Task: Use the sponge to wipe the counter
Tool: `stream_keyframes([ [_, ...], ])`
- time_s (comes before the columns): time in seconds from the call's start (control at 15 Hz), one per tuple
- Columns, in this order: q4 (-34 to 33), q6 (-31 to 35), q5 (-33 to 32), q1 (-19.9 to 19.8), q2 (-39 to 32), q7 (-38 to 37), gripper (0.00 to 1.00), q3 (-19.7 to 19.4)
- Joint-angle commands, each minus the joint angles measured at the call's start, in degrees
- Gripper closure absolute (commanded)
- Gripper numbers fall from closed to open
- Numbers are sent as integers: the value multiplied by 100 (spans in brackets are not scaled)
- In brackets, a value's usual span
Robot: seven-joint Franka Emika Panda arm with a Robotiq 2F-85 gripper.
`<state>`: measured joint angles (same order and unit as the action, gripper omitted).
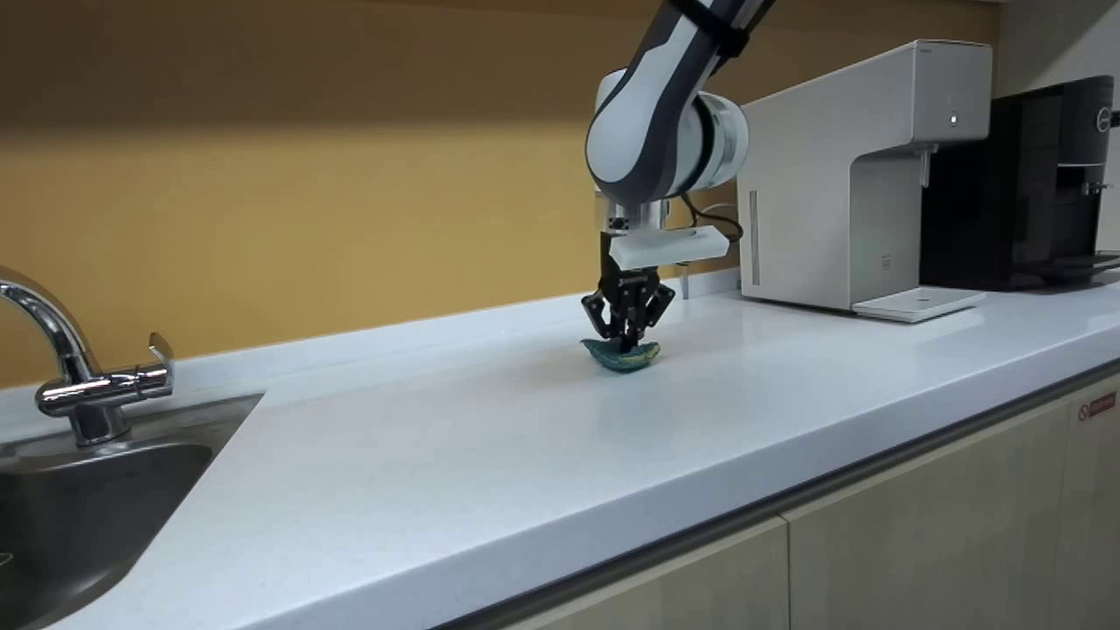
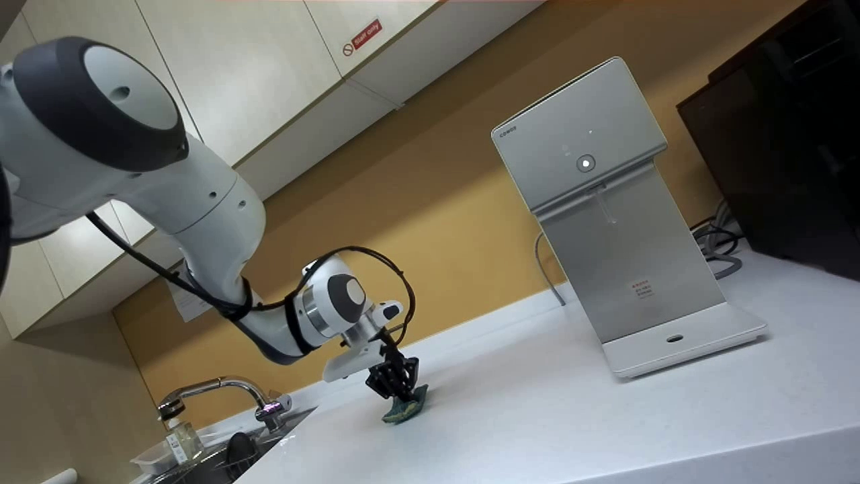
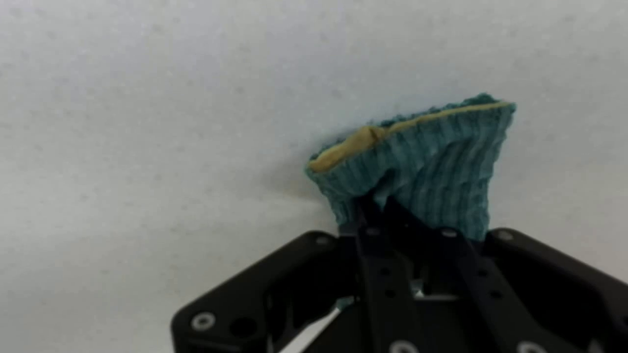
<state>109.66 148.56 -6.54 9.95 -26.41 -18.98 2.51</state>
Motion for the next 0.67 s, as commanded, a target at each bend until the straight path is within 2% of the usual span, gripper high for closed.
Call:
stream_keyframes([
  [0.0,515,-248,574,-116,206,588,98,305],
  [0.27,1502,-168,891,-148,830,790,98,317],
  [0.6,2712,120,947,-134,1573,530,98,208],
])
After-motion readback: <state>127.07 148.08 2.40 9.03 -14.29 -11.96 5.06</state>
